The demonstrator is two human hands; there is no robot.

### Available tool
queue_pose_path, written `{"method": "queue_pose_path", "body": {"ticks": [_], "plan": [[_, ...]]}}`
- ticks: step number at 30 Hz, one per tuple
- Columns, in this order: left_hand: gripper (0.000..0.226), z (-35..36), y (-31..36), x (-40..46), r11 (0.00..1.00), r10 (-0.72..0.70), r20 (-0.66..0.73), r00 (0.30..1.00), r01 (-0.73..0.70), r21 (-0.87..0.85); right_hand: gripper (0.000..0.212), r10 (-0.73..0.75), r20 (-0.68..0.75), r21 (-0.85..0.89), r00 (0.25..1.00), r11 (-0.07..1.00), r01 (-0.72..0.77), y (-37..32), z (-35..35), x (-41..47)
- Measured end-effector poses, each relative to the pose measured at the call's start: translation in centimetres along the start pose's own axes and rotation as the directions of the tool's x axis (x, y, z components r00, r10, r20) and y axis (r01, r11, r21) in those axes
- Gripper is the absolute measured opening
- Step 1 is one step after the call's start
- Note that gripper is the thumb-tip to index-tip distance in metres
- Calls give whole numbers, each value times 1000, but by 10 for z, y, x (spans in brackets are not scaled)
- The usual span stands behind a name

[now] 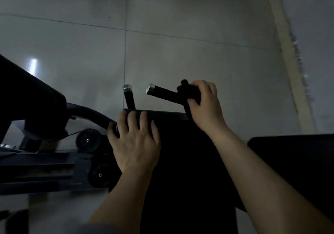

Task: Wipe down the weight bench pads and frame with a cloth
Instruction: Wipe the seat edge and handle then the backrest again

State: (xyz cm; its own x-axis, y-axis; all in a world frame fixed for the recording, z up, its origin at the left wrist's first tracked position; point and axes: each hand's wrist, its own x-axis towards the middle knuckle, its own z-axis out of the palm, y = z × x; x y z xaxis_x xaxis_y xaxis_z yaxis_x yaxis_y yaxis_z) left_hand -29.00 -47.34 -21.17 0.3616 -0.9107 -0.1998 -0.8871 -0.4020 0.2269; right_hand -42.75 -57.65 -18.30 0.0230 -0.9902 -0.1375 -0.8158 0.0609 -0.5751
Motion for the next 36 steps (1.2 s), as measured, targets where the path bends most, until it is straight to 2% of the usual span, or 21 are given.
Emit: {"method": "queue_pose_path", "body": {"ticks": [4,6,8,10,12,15,17,19,21,24,26,29,33,36], "plan": [[45,4,4,4,998,-31,9,999,30,55,30,-105,116,60,988,993,98,-22,63,44],[47,6,4,6,997,-31,-3,1000,31,74,31,-170,181,21,969,985,169,-27,89,50],[47,5,5,7,995,-51,16,999,49,86,32,-145,203,-59,968,985,160,-17,90,54],[46,3,7,7,995,-69,22,997,67,77,34,-64,251,-185,966,976,113,7,75,65],[45,2,8,7,995,-73,27,997,70,75,34,125,311,-358,942,934,-6,39,53,77],[45,2,8,7,995,-79,27,996,77,69,38,421,348,-573,837,802,-165,73,20,85],[45,2,8,7,994,-79,29,996,77,80,42,519,329,-601,789,760,-250,71,17,90],[45,3,8,7,993,-75,28,997,72,95,43,461,335,-537,822,810,-236,51,35,98],[45,3,8,8,992,-74,26,997,71,101,41,264,380,-449,886,891,-72,15,62,99],[45,4,7,8,991,-77,24,997,74,108,36,15,377,-298,926,949,106,-28,86,88],[44,5,7,7,992,-79,6,997,78,102,32,-91,359,-254,929,948,191,-26,84,85],[42,4,7,7,993,-66,-23,998,68,95,33,-233,421,-202,877,918,341,8,65,82],[43,3,9,6,993,-63,-58,996,68,93,36,-54,467,-252,883,949,191,62,31,88],[42,4,8,5,994,-45,-107,993,54,90,31,105,543,-341,833,934,104,83,20,101]]}}
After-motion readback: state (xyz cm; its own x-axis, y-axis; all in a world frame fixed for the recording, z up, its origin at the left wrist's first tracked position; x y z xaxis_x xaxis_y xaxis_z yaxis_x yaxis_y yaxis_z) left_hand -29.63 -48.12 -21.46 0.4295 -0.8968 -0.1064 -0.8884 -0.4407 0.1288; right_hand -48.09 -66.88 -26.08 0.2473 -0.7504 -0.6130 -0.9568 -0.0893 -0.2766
